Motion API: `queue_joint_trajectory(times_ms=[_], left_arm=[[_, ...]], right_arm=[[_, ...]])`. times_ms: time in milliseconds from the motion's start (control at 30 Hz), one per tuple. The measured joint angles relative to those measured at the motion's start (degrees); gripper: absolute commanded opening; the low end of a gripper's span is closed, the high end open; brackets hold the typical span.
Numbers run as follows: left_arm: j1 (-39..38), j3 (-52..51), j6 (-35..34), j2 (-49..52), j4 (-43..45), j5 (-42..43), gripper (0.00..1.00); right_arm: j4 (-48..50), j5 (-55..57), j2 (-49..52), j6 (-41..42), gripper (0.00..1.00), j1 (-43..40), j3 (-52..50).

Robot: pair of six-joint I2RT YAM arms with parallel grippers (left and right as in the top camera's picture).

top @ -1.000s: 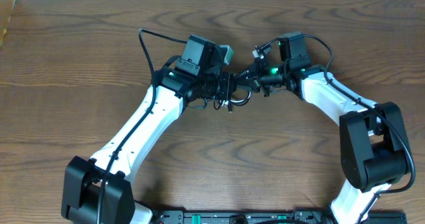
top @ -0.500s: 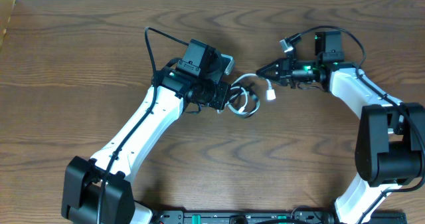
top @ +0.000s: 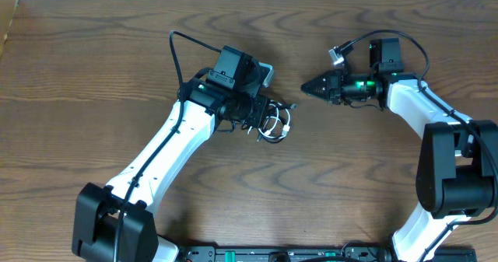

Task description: Untangle cables

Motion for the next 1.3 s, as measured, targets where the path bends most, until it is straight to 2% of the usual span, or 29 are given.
queue_joint_trajectory(times_ms=[33,100,367,633,900,1200,1267,1300], left_arm=[[0.0,0.0,-0.35,0.02,0.37,0.0,0.08],[0.0,0.0,-1.62,0.02,1.25,0.0,0.08],[0.0,0.0,-10.95,0.02,3.43,0.0,0.08],[0.0,0.0,-18.47,0.02,3.56,0.02,0.08],[0.02,0.0,-20.28,0.02,3.61,0.0,0.07],[0.0,0.0,-20.37,0.02,3.96,0.0,0.07],[0.0,0.0,-20.37,0.02,4.02,0.0,0.08],[0.0,0.0,-20.37,0.02,4.02,0.02,0.07]], right_arm=[[-0.79,-0.09,0.0,0.09,0.3,0.26,0.0],[-3.02,-0.15,0.0,0.48,0.27,1.38,0.0],[-5.79,-2.43,0.0,5.57,0.27,7.02,0.0],[-0.11,-3.1,0.0,14.93,0.26,9.81,0.0],[5.14,-1.44,0.0,25.57,0.23,11.47,0.0],[5.51,3.32,0.0,32.04,0.24,13.81,0.0],[5.77,5.01,0.0,33.09,0.2,14.01,0.0],[5.86,5.88,0.0,33.46,0.16,14.21,0.0]])
